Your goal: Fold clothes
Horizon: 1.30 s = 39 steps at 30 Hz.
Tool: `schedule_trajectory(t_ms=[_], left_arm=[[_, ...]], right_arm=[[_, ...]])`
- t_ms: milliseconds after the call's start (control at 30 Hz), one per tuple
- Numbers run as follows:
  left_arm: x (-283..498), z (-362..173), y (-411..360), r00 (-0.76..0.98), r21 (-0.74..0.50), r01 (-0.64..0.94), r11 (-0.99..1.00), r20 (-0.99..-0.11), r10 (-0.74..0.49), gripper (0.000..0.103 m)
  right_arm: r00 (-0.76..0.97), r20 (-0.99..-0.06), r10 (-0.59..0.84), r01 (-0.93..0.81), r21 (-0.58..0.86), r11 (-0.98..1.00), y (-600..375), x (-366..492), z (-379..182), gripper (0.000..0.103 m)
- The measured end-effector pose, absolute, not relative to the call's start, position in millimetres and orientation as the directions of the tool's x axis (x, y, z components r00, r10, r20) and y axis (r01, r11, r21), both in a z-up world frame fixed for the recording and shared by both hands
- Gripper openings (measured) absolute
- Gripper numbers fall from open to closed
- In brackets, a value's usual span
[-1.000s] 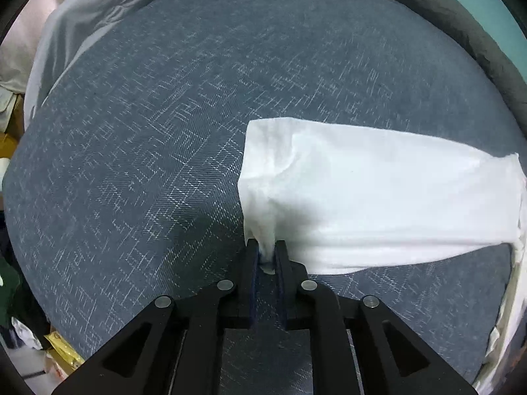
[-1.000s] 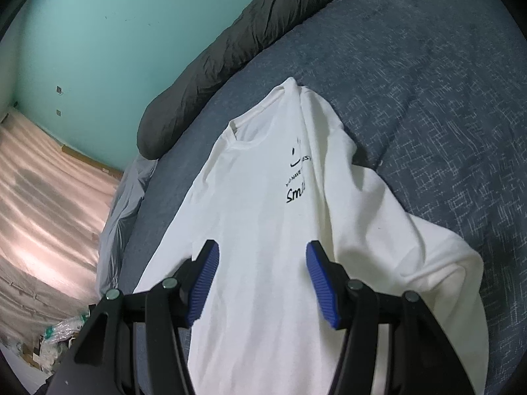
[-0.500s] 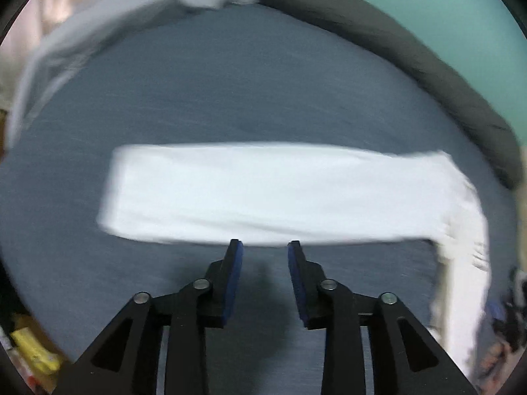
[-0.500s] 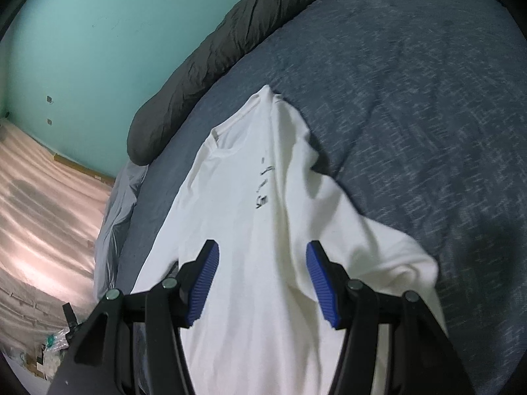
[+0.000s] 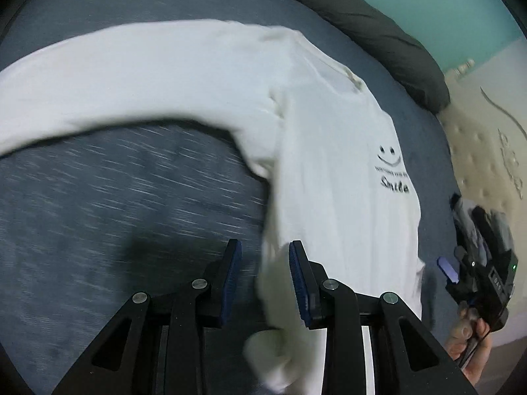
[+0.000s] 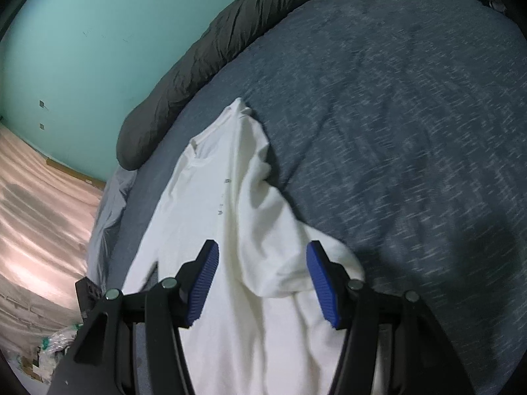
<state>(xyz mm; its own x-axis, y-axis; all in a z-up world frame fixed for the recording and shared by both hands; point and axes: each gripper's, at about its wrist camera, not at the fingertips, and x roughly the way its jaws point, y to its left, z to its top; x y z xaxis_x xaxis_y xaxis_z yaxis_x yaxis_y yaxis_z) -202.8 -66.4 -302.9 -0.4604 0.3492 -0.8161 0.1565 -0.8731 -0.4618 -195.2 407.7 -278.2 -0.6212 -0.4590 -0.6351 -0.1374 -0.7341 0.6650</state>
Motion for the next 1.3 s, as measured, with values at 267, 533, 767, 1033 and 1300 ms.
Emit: schedule_trajectory(t_ms=[267,533,767,1033,1300], left_arm=[[-207.2,-324.5,-48.2,-0.479,-0.508,0.123,-0.853,-0.783,0.397,0.033],[-210.3,-317.8,-50.3,-0.523,-0.513,0.091,-0.854,-0.754,0.397,0.012],[-208.1,-319.4,-51.0,-0.536,-0.492,0.088,-0.866,-0.756,0.375,0.005],[-209.4,-319.0,-57.4,-0.539,-0.514,0.09,-0.853,-0.745,0.393,0.004],[-210.5,-320.1,-62.6,-0.544,-0.522,0.096,-0.848,-0.741,0.394,0.004]], right_arm=[[-0.614,-0.655,-0.441,-0.183,0.661,-0.728,429.8,-192.2,-288.7,0.057],[-0.574,-0.7,-0.426,-0.213,0.629,-0.747,429.9,-194.4,-303.7,0.057],[-0.55,-0.724,-0.416,-0.123,0.563,-0.818,399.8,-200.0,-295.6,0.057],[-0.512,-0.782,-0.355,-0.065,0.447,-0.892,372.4,-202.4,-296.2,0.057],[-0.463,-0.835,-0.297,-0.04,0.354,-0.934,360.8,-205.5,-312.0,0.038]])
